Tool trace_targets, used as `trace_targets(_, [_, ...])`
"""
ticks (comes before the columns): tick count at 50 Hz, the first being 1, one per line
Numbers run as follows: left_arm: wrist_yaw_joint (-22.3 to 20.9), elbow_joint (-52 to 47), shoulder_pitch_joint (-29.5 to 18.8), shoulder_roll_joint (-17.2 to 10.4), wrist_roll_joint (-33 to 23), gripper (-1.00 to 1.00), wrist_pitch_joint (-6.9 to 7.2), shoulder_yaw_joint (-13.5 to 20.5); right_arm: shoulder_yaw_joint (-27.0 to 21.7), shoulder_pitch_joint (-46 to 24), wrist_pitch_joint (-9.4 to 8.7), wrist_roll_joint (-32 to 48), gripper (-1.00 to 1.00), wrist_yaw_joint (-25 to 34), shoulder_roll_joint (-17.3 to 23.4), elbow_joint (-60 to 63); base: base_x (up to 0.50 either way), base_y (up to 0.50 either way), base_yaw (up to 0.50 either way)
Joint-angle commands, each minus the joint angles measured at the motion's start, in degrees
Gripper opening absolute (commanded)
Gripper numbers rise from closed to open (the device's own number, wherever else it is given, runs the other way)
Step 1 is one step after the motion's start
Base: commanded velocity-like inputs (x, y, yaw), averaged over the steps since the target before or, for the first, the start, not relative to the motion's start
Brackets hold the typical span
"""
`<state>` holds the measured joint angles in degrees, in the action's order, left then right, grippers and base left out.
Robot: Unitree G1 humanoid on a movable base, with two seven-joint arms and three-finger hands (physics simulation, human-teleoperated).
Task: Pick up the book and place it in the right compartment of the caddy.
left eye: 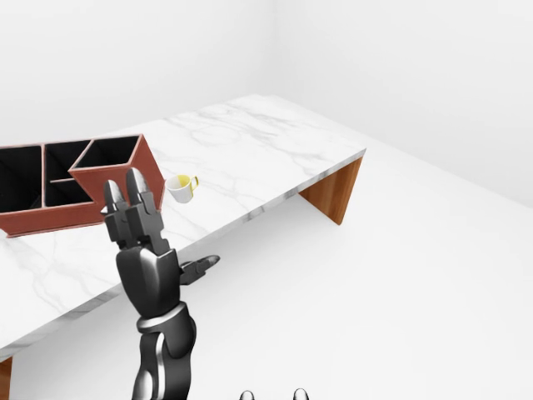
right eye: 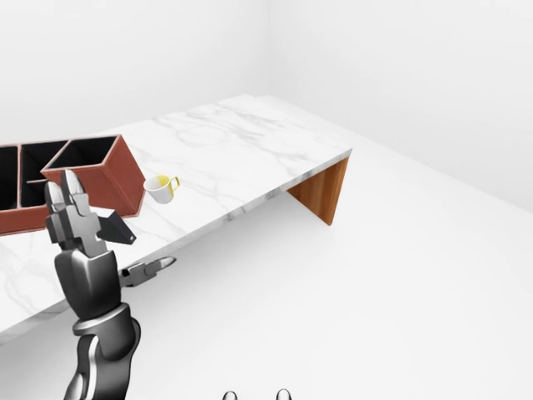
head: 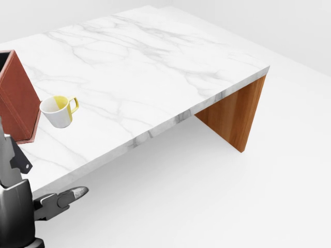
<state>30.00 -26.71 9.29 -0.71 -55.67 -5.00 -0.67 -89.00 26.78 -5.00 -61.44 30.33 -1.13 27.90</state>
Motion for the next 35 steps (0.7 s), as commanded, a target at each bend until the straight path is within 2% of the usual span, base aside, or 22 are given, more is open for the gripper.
trace_targets(1, [0.0,0.0,-0.4,-0.8,-7.7,1.0,0.0,-0.6,-0.2,0.0,0.0,0.0,1.0,0.0,0.1,-0.2,0.0,0.0,0.0])
trace_targets(16, [0.0,1.0,-1.8,-1.4,-19.3,1.0,0.0,-1.0,-0.5,0.1,0.0,-0.7,1.0,-0.6,0.2,0.6,0.0,0.0,0.0])
trace_targets(32, [0.0,0.5,-1.6,-2.8,-27.8,1.0,0.0,-2.2,-0.1,-0.1,0.0,-0.1,1.0,-0.3,0.2,0.2,0.0,0.0,0.0])
trace_targets(35, [0.0,-0.2,-1.4,-2.7,-30.2,1.0,0.72,-2.5,-0.2,0.0,0.0,-0.5,1.0,-0.4,0.1,0.5,0.0,0.0,0.0])
